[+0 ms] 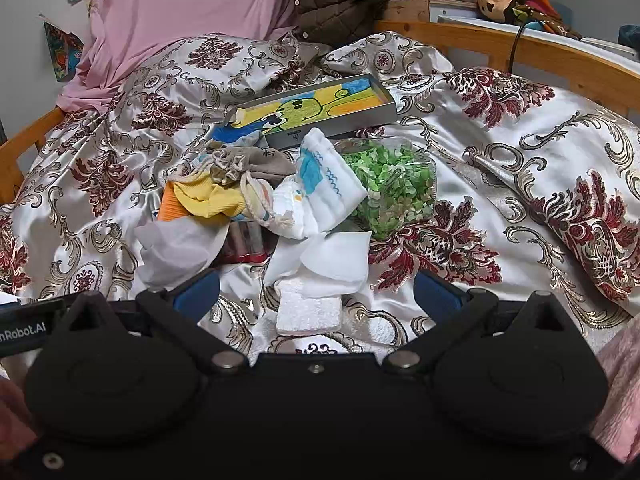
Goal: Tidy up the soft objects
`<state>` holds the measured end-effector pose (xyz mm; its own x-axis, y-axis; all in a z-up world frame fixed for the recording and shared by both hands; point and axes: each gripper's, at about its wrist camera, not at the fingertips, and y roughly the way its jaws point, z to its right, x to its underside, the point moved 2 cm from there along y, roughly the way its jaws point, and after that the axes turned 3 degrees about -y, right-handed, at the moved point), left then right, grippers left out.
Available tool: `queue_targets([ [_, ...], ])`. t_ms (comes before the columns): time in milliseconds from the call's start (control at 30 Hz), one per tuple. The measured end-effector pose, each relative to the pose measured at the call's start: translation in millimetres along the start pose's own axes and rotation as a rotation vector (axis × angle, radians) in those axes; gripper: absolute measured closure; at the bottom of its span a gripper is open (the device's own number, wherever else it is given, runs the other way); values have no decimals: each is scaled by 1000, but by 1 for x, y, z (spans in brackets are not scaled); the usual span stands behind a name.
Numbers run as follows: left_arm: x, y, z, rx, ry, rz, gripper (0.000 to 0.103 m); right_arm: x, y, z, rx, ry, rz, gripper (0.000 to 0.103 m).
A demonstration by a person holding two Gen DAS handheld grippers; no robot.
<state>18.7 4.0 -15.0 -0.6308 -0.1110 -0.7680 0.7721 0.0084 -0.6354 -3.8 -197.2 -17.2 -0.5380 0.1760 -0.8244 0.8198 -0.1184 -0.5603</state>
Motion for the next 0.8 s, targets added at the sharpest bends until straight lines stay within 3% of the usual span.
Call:
queue_targets([
  [800,0,1,0,1,10,-2,1,2,1,-4,1,-9,-5,1],
])
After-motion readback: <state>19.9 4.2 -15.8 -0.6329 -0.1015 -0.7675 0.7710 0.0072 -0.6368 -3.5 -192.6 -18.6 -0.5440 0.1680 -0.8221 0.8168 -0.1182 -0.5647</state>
